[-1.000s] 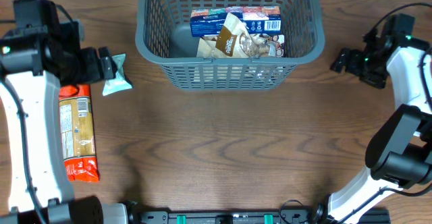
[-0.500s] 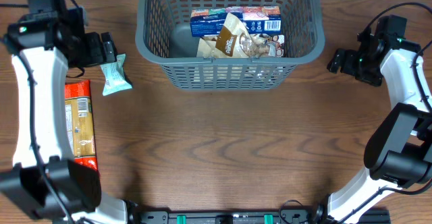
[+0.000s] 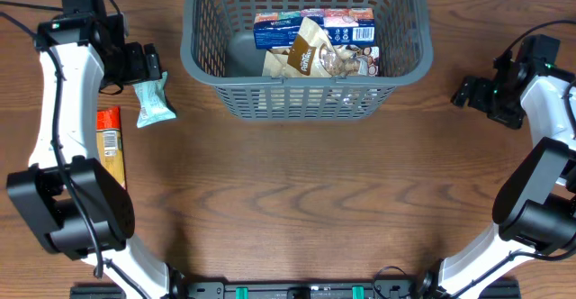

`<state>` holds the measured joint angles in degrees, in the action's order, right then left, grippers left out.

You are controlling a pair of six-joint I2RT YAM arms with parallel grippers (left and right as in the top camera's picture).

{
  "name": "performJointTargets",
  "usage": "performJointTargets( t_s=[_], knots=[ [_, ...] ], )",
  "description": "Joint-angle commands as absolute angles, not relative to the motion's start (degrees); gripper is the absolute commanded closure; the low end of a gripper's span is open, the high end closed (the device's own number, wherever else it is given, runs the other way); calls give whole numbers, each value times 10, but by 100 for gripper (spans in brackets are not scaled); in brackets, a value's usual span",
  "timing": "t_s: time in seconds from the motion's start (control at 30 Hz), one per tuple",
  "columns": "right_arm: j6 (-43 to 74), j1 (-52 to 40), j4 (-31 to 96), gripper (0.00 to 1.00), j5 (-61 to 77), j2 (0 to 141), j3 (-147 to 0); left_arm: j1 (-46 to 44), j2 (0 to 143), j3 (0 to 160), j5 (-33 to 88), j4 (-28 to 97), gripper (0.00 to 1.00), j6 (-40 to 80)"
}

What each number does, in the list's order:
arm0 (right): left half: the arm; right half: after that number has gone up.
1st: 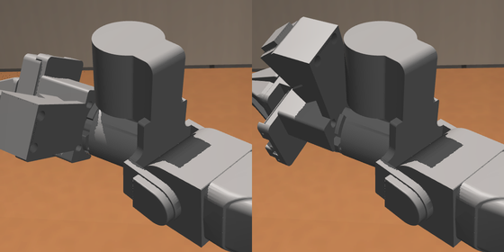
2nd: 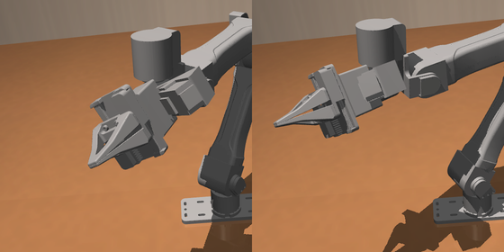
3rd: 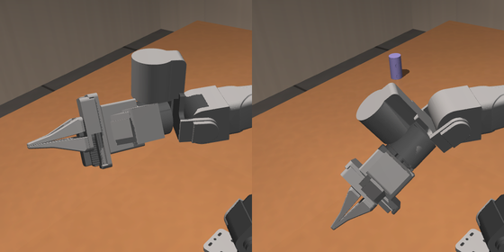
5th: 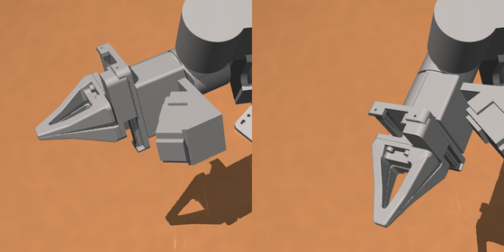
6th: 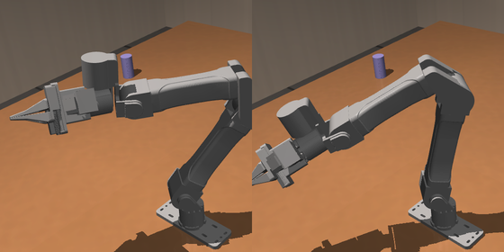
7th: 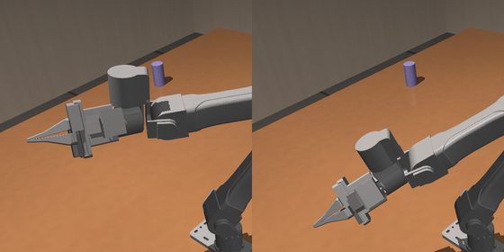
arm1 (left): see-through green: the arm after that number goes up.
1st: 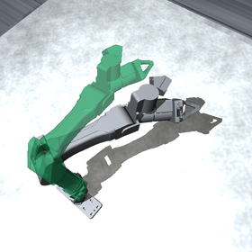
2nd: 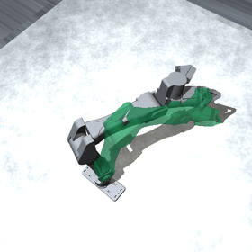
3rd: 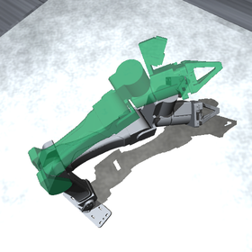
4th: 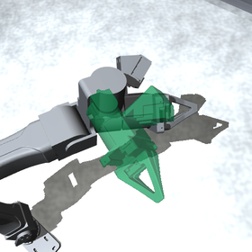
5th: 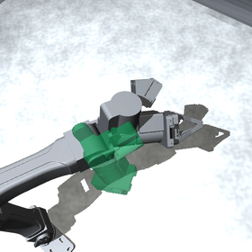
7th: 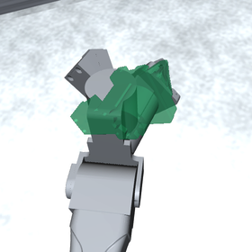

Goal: Pack container
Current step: 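Move the left gripper over the mint-green wipes pack and grasp it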

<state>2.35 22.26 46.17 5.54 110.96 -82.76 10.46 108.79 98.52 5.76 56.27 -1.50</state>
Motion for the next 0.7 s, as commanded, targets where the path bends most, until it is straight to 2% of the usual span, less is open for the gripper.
performJointTargets(
  t_s=[0.0, 0.67],
  knots=[
    [16, 223, 460, 1, 54, 1110, -823, 107, 1119, 996, 53, 559, 1, -12],
    [1, 223, 471, 1, 54, 1110, -823, 108, 1279, 995, 52, 538, 2, -15]
  ],
)
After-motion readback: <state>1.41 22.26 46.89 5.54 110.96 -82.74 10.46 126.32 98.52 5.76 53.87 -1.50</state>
